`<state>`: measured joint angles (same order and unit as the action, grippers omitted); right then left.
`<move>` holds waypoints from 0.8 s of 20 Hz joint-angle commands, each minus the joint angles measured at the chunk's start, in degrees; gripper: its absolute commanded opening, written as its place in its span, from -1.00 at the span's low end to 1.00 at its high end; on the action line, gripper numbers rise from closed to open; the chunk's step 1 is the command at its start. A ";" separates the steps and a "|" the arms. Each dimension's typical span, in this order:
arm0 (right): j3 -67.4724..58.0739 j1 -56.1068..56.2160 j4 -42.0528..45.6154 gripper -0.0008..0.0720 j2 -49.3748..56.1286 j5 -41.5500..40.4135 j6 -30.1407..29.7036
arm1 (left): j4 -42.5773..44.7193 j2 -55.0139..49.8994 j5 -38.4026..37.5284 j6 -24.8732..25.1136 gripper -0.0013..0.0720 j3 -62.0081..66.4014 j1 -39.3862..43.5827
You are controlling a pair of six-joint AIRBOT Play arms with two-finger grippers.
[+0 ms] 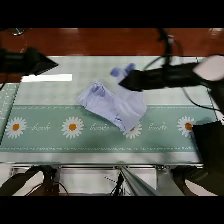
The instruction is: Fold the shirts.
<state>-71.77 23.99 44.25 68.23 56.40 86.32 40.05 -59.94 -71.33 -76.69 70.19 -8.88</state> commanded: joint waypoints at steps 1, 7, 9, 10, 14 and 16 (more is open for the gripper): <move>-12.22 8.50 -0.22 -0.92 20.09 -6.95 -0.85 | 1.07 17.05 1.77 2.05 -0.90 -11.30 -6.03; -25.57 9.57 -3.89 -0.92 39.08 -4.48 1.68 | 0.85 22.97 3.39 0.79 -0.90 -21.03 -5.73; -28.22 9.57 -3.87 -0.92 40.96 -3.63 2.64 | 0.85 22.62 3.61 0.79 -0.90 -22.51 -5.73; -28.89 9.57 -3.87 -0.92 41.00 -3.54 2.62 | 0.85 22.47 3.72 0.81 -0.90 -23.15 -5.73; -32.24 9.40 -3.23 -0.92 40.79 -4.15 3.17 | 0.85 21.62 4.00 0.83 -0.90 -23.61 -5.73; -32.98 9.38 -1.03 -0.92 40.76 -5.31 4.50 | 0.83 21.35 4.31 0.81 -0.90 -23.61 -5.73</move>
<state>-102.85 33.41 41.25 108.47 52.25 89.41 40.93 -38.30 -67.46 -75.88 47.05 -14.57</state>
